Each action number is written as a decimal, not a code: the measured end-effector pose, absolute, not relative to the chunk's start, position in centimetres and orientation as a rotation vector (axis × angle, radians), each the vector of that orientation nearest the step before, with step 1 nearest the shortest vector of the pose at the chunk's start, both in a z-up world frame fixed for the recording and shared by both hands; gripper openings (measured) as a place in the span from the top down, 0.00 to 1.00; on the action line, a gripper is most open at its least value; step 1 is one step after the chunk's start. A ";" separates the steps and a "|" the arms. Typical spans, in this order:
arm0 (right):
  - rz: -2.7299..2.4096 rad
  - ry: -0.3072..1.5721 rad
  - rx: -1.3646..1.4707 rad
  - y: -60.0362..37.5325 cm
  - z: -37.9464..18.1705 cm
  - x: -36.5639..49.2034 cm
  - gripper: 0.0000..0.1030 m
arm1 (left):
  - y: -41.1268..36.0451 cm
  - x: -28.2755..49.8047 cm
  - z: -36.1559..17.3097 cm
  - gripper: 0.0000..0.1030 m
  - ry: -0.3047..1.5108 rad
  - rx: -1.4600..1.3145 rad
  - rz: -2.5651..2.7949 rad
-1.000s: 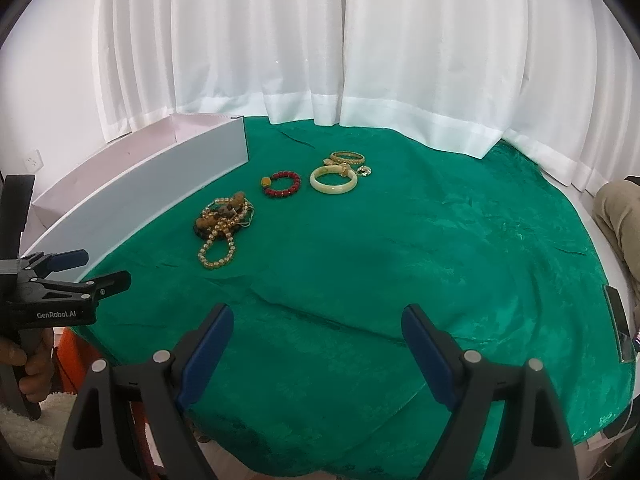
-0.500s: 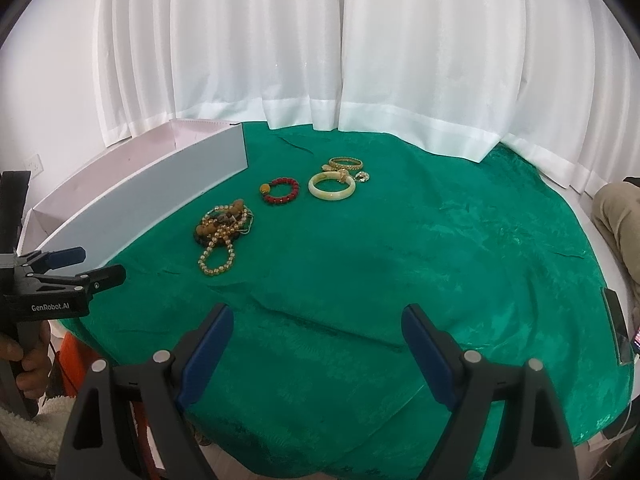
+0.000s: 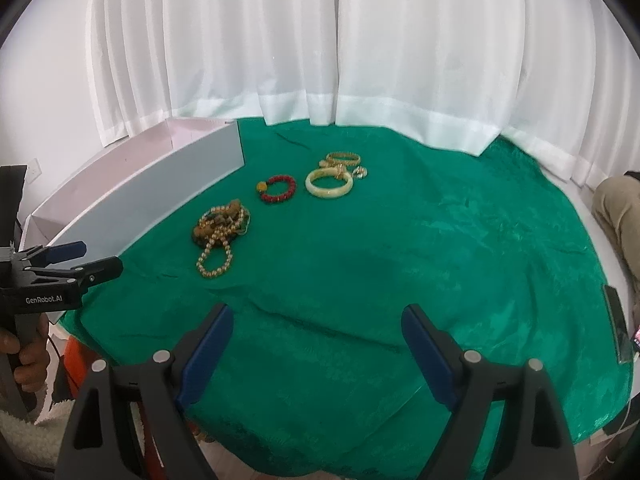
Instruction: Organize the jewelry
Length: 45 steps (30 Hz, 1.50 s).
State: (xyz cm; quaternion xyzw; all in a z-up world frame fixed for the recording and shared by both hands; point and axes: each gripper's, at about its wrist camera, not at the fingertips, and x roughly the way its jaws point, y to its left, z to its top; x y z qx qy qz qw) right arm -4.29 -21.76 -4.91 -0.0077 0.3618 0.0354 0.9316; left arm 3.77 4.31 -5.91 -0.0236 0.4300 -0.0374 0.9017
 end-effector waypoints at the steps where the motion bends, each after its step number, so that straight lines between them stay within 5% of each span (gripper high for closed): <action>1: 0.073 0.744 -0.011 -21.9 -5.0 -4.3 0.15 | 4.5 4.0 -6.0 0.01 0.895 -0.054 -0.081; 10: 0.043 0.767 0.046 -23.8 -6.0 -3.9 0.15 | 7.1 5.6 -6.4 0.01 0.910 -0.155 -0.106; 21: 0.058 0.792 0.050 -23.6 -6.8 -4.2 0.15 | 0.1 12.9 -6.3 0.04 0.875 0.035 -0.241; 27: 0.046 0.807 0.074 -24.4 -7.4 -4.4 0.15 | -3.8 16.6 -9.6 0.29 0.918 0.267 -0.216; 29: 0.041 0.809 0.085 -24.7 -7.5 -4.4 0.15 | -4.0 17.6 -10.6 0.72 0.955 0.284 -0.218; 31: 0.035 0.806 0.093 -25.0 -7.5 -4.5 0.15 | -3.0 18.1 -10.4 0.89 0.978 0.206 -0.245; 45: 0.048 0.809 0.117 -25.2 -7.7 -4.0 0.15 | 6.1 15.5 -2.2 0.89 0.956 -0.375 -0.440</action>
